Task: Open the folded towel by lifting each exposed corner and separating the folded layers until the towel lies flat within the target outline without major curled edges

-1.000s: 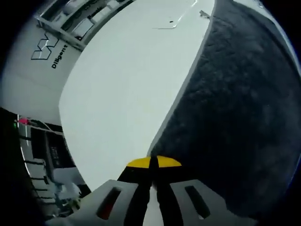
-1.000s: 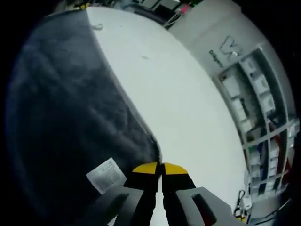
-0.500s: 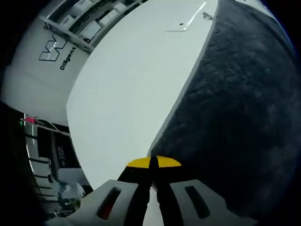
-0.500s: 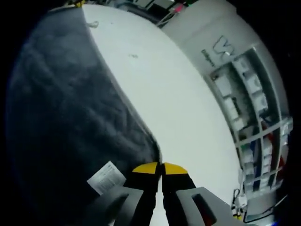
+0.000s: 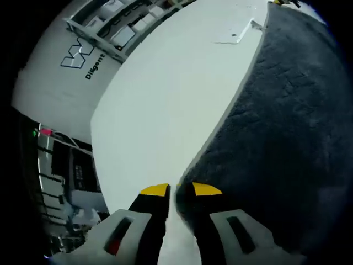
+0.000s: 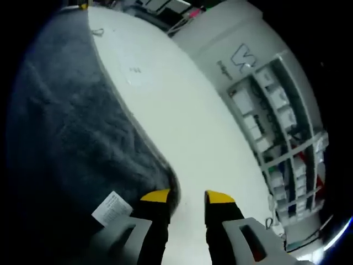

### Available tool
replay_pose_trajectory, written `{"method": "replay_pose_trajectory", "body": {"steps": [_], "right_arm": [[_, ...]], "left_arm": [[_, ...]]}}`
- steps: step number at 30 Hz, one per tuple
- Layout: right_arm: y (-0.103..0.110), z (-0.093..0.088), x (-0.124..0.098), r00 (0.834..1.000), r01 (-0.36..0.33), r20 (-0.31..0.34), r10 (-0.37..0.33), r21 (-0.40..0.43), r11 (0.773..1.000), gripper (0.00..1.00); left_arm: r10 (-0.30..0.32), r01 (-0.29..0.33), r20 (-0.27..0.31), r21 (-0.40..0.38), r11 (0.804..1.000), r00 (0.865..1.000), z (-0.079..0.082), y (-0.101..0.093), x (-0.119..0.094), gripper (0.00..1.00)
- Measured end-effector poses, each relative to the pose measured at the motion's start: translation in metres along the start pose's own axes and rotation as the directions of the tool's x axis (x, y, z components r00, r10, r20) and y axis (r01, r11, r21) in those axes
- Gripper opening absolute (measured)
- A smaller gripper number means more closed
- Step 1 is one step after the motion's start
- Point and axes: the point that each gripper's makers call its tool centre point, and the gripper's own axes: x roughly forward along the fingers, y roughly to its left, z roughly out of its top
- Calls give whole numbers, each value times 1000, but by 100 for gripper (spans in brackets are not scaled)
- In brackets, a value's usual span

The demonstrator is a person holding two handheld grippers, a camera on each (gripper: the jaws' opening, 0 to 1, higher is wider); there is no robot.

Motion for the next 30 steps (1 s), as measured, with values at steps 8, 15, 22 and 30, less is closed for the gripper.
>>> {"method": "replay_pose_trajectory", "body": {"steps": [8,15,22,30], "right_arm": [[-28,-18,-26,999,26,-34,-22,126,992,80],[-31,-7,-72,995,20,90,-45,263,965,87],[-15,12,-139,975,7,203,-90,377,926,93],[19,-17,-184,967,3,221,-128,489,872,96]], "left_arm": [[138,-136,40,-64,989,990,3,34,-10,93],[178,-140,166,-219,966,970,29,28,-63,90],[81,58,393,-330,942,916,40,-20,-136,95],[176,43,483,-409,911,857,8,-46,-183,99]]}}
